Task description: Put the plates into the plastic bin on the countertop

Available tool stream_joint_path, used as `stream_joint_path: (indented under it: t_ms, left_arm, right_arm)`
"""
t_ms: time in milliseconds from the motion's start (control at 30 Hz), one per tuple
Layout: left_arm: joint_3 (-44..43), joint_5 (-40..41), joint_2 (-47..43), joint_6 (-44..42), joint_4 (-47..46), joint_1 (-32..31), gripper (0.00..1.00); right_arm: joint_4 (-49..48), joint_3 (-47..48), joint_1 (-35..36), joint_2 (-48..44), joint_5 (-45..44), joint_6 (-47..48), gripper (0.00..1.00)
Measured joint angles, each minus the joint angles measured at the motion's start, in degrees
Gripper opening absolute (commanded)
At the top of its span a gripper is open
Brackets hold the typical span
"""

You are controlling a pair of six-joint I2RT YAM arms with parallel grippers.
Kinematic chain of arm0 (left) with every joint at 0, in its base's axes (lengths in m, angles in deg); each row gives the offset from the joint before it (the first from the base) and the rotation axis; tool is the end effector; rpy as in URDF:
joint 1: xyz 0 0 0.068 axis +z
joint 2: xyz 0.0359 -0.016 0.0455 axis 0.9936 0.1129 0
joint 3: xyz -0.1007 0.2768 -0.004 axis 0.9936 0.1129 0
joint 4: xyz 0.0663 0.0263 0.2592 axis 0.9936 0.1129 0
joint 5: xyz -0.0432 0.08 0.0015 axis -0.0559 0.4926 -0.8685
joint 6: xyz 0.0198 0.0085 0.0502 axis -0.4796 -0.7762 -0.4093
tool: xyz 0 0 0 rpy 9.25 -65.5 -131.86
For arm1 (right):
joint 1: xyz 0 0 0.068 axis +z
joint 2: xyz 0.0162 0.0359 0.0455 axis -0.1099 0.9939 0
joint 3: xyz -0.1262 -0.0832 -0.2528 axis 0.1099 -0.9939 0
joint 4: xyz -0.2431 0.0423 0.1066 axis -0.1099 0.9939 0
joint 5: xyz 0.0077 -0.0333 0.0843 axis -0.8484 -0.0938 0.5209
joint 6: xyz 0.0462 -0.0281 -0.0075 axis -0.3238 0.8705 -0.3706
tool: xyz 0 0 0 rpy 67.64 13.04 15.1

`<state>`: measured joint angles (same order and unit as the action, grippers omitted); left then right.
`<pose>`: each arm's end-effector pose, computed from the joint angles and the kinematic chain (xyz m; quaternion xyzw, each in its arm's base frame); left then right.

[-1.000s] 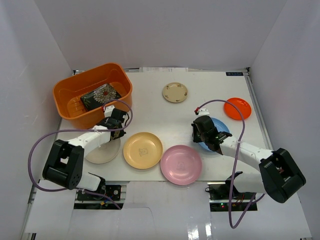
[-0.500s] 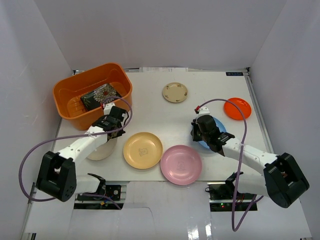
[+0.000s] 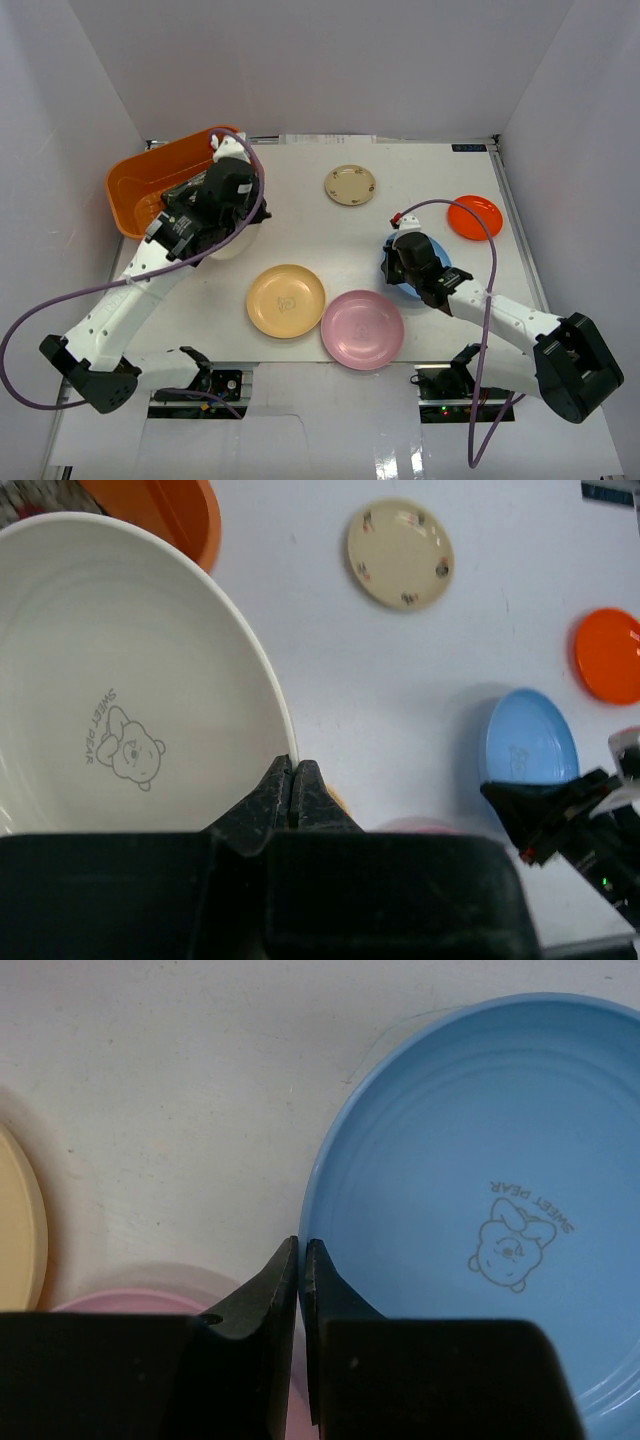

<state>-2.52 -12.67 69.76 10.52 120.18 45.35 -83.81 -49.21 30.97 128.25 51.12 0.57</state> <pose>0.1932 -0.1347 0.4331 -0.0406 0.8825 -0.1157 0.4540 0.1930 0.1363 0.2167 -0.0841 0.8789 0.1285 0.4516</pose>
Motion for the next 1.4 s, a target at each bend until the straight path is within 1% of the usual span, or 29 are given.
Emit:
stream_joint_path:
  t_ms: [100,167,333,467,567,667,800,1033,1267,1333,1400]
  left_arm:
    - [-9.9,5.5,4.6,-5.1,-0.2,0.7,0.0]
    - [-14.3,6.9,8.1,-8.5,-2.2,2.6,0.0]
    - [-21.8,4.9,20.0,-13.5,-6.2,14.5,0.0]
    - [-23.5,3.2,28.9,-15.2,-7.6,22.3,0.0]
    - [-23.5,1.1,33.3,-15.7,-7.8,26.6,0.0]
    - [-23.6,-0.5,35.8,-16.3,-7.9,29.8,0.0]
    - [-23.6,-0.7,37.5,-17.1,-8.8,31.5,0.0]
    - [-23.1,-2.6,40.8,-17.5,-12.2,31.3,0.0]
    - [-21.8,-4.2,45.0,-17.5,-13.4,31.3,0.0]
    - [-21.0,-4.3,45.4,-17.5,-13.5,31.3,0.03]
    - [-20.5,-4.3,45.5,-17.6,-13.5,31.3,0.16]
  right_arm:
    - [0.2,-0.2,0.3,-0.9,0.0,0.0,0.08]
    - [0.2,-0.2,0.4,-1.3,0.1,0.0,0.08]
    - [0.3,-0.2,1.3,-1.4,0.3,0.0,0.08]
    - [0.3,-0.2,2.3,-1.4,0.3,0.0,0.08]
    - [0.3,-0.2,2.8,-1.4,0.3,0.0,0.08]
    - [0.3,0.1,3.2,-1.2,0.3,0.0,0.08]
    - [0.4,0.9,3.8,-0.7,0.2,0.2,0.08]
    - [0.4,2.3,4.5,0.3,0.0,0.4,0.08]
    - [0.5,2.8,4.8,0.3,-0.2,0.4,0.08]
    - [0.5,2.9,5.0,0.3,-0.4,0.5,0.08]
    - [0.7,3.5,5.4,0.3,-0.5,0.5,0.08]
